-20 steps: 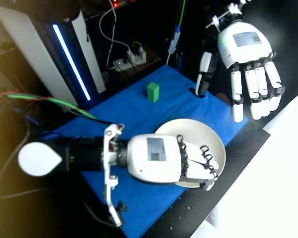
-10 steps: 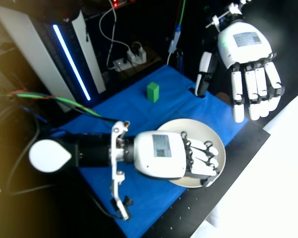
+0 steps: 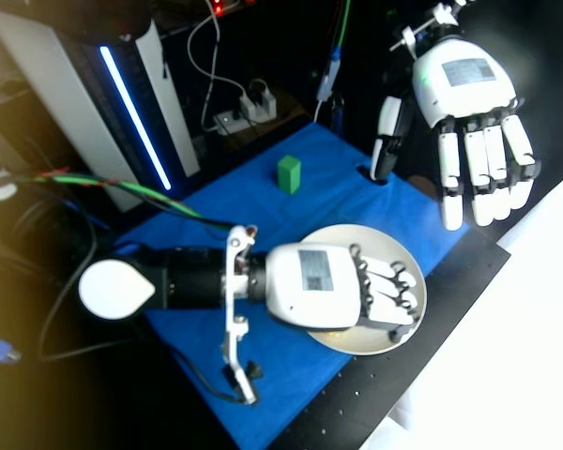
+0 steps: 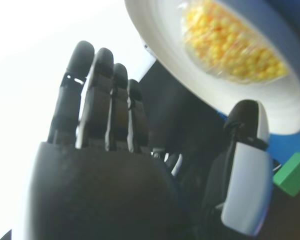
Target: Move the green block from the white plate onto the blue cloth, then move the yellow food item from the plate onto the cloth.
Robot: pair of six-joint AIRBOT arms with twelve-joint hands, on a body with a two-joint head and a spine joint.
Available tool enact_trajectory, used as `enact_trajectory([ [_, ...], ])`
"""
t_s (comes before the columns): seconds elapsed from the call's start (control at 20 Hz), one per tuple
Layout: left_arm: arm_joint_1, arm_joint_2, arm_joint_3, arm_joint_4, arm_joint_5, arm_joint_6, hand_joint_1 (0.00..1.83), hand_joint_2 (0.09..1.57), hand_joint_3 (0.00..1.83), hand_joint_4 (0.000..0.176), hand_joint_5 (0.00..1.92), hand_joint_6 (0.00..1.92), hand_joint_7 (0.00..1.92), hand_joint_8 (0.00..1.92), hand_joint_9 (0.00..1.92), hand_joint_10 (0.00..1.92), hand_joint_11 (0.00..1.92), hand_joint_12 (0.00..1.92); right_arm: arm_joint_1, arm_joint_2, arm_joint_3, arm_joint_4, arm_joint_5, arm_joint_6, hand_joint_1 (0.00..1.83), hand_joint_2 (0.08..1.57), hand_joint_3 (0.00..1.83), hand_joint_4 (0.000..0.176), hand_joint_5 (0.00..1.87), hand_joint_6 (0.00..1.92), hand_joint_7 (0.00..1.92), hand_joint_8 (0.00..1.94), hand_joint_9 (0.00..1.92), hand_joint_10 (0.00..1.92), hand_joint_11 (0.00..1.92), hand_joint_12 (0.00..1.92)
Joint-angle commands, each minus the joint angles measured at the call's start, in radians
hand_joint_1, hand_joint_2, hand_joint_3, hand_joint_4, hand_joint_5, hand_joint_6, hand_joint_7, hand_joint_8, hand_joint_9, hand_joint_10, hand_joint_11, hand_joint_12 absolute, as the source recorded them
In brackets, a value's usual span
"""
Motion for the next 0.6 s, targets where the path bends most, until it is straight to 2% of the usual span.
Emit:
enact_trajectory([
  [0.0, -0.017, -0.003, 0.004, -0.005, -0.07, 0.004, 0.78, 0.84, 0.0, 0.137, 0.18, 0.0, 0.31, 0.0, 0.32, 0.0, 0.0, 0.86, 0.007, -0.004, 0.007, 0.051, 0.08, -0.003, 0.6, 0.77, 0.0, 0.0, 0.32, 0.0, 0.43, 0.0, 0.54, 0.01, 0.26, 1.15],
  [0.1, -0.017, -0.003, 0.004, -0.005, -0.07, 0.004, 0.77, 0.83, 0.0, 0.141, 0.19, 0.0, 0.32, 0.0, 0.33, 0.0, 0.0, 0.91, -0.001, -0.008, 0.01, 0.059, 0.078, -0.003, 0.61, 0.78, 0.0, 0.0, 0.31, 0.0, 0.46, 0.0, 0.55, 0.0, 0.22, 1.19],
  [0.25, -0.017, -0.003, 0.003, -0.005, -0.071, 0.004, 0.75, 0.83, 0.0, 0.141, 0.19, 0.0, 0.33, 0.0, 0.34, 0.0, 0.0, 0.9, -0.005, -0.012, 0.015, 0.061, 0.074, -0.003, 0.64, 0.82, 0.0, 0.0, 0.36, 0.0, 0.55, 0.01, 0.61, 0.02, 0.29, 1.16],
  [0.3, -0.017, -0.003, 0.003, -0.005, -0.071, 0.004, 0.75, 0.83, 0.0, 0.139, 0.19, 0.0, 0.34, 0.01, 0.34, 0.0, 0.0, 0.9, -0.005, -0.013, 0.017, 0.062, 0.073, -0.003, 0.72, 0.9, 0.01, 0.0, 0.52, 0.01, 0.8, 0.08, 0.82, 0.12, 0.43, 1.27],
  [0.35, -0.017, -0.003, 0.003, -0.005, -0.071, 0.004, 0.77, 0.83, 0.0, 0.138, 0.19, 0.0, 0.34, 0.01, 0.33, 0.0, 0.0, 0.89, -0.005, -0.014, 0.018, 0.062, 0.073, -0.003, 0.92, 0.98, 0.0, 0.0, 0.82, 0.0, 1.04, 0.05, 0.89, 0.5, 0.53, 1.48],
  [0.4, -0.016, -0.003, 0.003, -0.005, -0.072, 0.004, 0.77, 0.83, 0.0, 0.138, 0.19, 0.0, 0.34, 0.01, 0.33, 0.0, 0.0, 0.89, -0.005, -0.014, 0.02, 0.064, 0.072, -0.003, 0.92, 0.98, 0.0, 0.0, 0.82, 0.0, 1.04, 0.05, 0.89, 0.5, 0.53, 1.48],
  [0.45, -0.016, -0.003, 0.003, -0.005, -0.073, 0.004, 0.77, 0.83, 0.0, 0.137, 0.2, 0.0, 0.34, 0.0, 0.33, 0.0, 0.0, 0.89, -0.005, -0.014, 0.022, 0.067, 0.072, -0.003, 1.07, 1.02, 0.0, 0.009, 1.11, 0.51, 1.05, 0.02, 0.76, 0.56, 0.35, 1.57],
  [0.5, -0.016, -0.004, 0.003, -0.005, -0.073, 0.004, 0.77, 0.84, 0.0, 0.138, 0.18, 0.0, 0.33, 0.0, 0.33, 0.0, 0.0, 0.88, -0.005, -0.015, 0.023, 0.069, 0.072, -0.003, 1.12, 1.03, 0.0, 0.0, 1.16, 0.63, 1.17, 0.04, 0.8, 0.74, 0.36, 1.62],
  [0.55, -0.016, -0.004, 0.003, -0.006, -0.073, 0.004, 0.77, 0.83, 0.0, 0.14, 0.18, 0.0, 0.33, 0.0, 0.33, 0.0, 0.0, 0.88, -0.005, -0.015, 0.025, 0.07, 0.072, -0.003, 1.13, 1.04, 0.0, 0.0, 1.16, 0.66, 1.22, 0.05, 0.79, 0.83, 0.35, 1.65],
])
